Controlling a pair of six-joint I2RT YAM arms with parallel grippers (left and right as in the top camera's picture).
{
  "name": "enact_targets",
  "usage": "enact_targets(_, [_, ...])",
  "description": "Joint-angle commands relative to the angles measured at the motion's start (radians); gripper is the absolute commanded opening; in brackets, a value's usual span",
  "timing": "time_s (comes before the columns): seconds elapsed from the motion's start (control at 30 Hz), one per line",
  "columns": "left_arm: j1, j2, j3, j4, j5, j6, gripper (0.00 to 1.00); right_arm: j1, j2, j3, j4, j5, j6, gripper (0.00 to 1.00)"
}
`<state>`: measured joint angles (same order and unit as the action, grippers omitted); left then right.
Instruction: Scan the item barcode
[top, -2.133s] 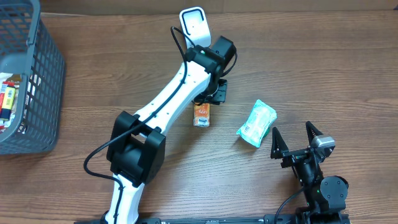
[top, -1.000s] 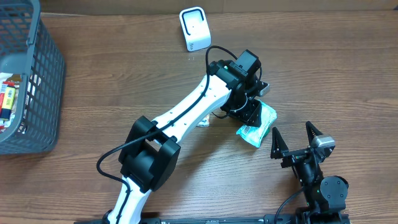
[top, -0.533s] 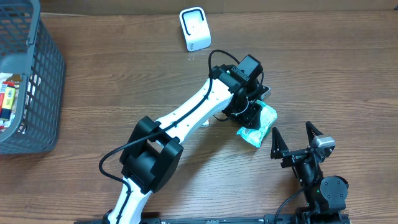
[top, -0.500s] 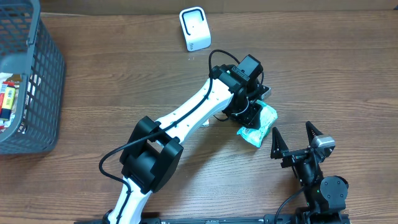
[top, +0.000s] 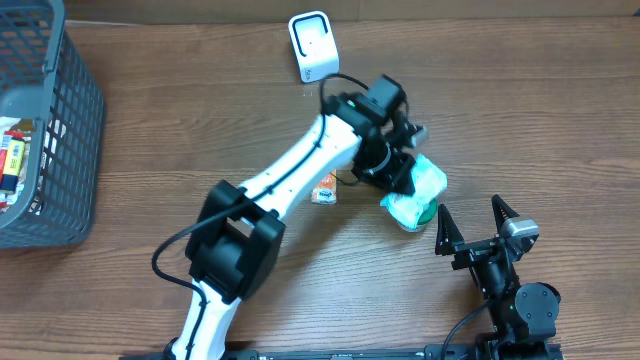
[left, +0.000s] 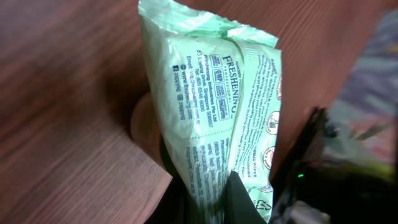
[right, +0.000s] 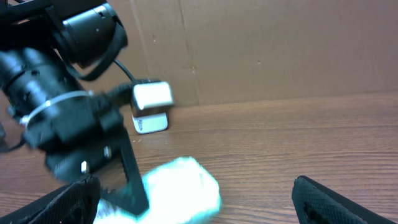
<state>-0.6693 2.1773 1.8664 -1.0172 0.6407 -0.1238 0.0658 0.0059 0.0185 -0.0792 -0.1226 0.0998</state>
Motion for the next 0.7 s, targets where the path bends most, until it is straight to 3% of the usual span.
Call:
enact_targets(0.0, [0.097, 0.01, 0.07, 0.002, 0.191, 0.005, 0.04, -0.003, -0.002, -0.011, 0.005, 0.013, -0.006, 1.0])
enact_targets(0.13, [0.161, 0.01, 0.07, -0.008, 0.177, 0.005, 0.04, -0.003, -0.002, -0.011, 0.005, 0.013, -0.006, 1.0])
enact_targets(0.33, [0.183, 0.01, 0.06, -0.077, -0.061, -0.02, 0.04, -0.003, -0.002, -0.011, 0.005, 0.013, -0.006, 1.0])
enact_targets(0.47, [0.141, 0.01, -0.004, -0.056, -0.215, -0.117, 0.04, -0.003, -0.002, -0.011, 0.005, 0.013, -0.006, 1.0])
enact_targets(0.67, [0.071, 0.01, -0.113, 0.035, -0.317, -0.279, 0.04, -0.003, -0.002, -0.011, 0.005, 0.013, -0.006, 1.0])
